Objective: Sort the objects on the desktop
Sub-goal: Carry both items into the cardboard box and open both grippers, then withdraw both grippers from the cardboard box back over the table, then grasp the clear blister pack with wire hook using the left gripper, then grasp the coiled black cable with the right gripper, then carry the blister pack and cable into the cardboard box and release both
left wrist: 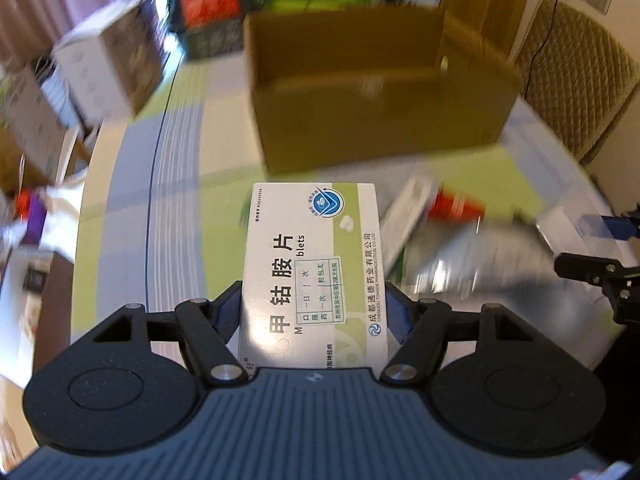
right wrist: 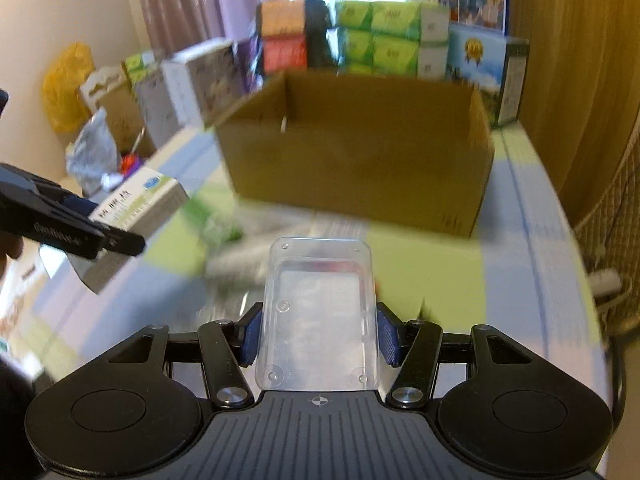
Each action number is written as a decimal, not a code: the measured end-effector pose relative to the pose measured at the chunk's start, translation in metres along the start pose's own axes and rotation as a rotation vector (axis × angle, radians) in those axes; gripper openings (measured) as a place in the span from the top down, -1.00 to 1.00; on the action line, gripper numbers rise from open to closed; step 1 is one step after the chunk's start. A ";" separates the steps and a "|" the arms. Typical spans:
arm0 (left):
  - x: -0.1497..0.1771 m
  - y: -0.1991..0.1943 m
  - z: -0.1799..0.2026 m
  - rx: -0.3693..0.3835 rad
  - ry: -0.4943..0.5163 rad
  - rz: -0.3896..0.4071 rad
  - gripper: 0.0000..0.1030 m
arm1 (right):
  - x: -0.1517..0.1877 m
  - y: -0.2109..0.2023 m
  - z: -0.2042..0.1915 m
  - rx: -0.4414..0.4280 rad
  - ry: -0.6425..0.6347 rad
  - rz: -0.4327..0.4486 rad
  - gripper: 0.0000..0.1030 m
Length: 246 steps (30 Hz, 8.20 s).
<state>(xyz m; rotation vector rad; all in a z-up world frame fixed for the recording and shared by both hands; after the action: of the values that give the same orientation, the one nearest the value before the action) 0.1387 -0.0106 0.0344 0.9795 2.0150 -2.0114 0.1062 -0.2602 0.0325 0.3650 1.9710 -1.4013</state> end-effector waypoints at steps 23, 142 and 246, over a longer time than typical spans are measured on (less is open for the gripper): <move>-0.204 0.115 -0.011 0.043 -0.017 0.072 -0.30 | -0.198 0.139 0.084 0.094 0.068 0.017 -0.04; 0.101 0.061 0.058 -0.001 -0.175 0.062 0.47 | 0.092 0.036 0.092 0.279 0.156 -0.076 0.82; -0.182 0.089 -0.017 0.044 -0.176 0.302 0.46 | -0.168 0.128 0.098 0.073 0.193 0.083 0.78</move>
<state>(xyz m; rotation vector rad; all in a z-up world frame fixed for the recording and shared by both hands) 0.3333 -0.0667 0.0557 1.0058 1.6313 -1.9111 0.3381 -0.2749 0.0339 0.6298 2.0352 -1.4329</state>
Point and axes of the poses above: each gripper's, at about its wrist camera, not at the fingertips, and y roughly the way its jaws point, z to its right, x to its underside, the point moved 1 cm from there along y, roughly the way its jaws point, and after that the axes turned 7 degrees about y, right-handed, at the moved point
